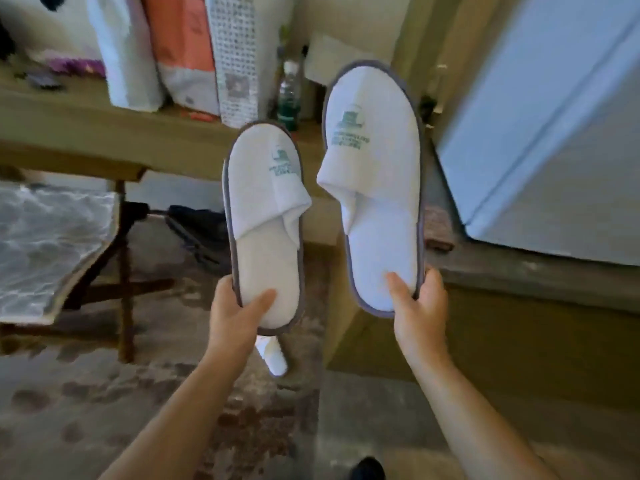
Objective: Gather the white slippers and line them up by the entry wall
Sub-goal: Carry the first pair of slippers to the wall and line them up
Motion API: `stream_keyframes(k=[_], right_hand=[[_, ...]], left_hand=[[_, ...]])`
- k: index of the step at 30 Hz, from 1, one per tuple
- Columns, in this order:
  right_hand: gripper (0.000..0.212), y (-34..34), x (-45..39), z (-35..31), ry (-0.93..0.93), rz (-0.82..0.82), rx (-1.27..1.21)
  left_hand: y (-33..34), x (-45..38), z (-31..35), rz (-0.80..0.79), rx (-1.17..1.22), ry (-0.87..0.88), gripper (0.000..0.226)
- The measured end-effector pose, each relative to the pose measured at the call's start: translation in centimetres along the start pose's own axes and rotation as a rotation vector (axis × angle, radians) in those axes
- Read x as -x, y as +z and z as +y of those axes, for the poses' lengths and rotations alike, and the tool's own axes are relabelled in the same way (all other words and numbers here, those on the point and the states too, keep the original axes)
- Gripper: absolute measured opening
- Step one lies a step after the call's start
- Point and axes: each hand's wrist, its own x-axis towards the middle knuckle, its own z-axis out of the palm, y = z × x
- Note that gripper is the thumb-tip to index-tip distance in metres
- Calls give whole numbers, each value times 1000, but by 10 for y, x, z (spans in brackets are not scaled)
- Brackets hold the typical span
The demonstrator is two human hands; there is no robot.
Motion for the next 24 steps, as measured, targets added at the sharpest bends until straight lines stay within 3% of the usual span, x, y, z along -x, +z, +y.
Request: stream_keyframes(k=[10, 17, 24], right_hand=[[21, -273, 81, 44, 150, 702, 10], [23, -463, 156, 66, 242, 984, 98], [23, -604, 214, 87, 337, 1232, 163]], left_hand=[[229, 152, 22, -663, -204, 184, 43], [375, 320, 12, -1012, -208, 207, 38], [501, 459, 5, -1280, -229, 209, 42]])
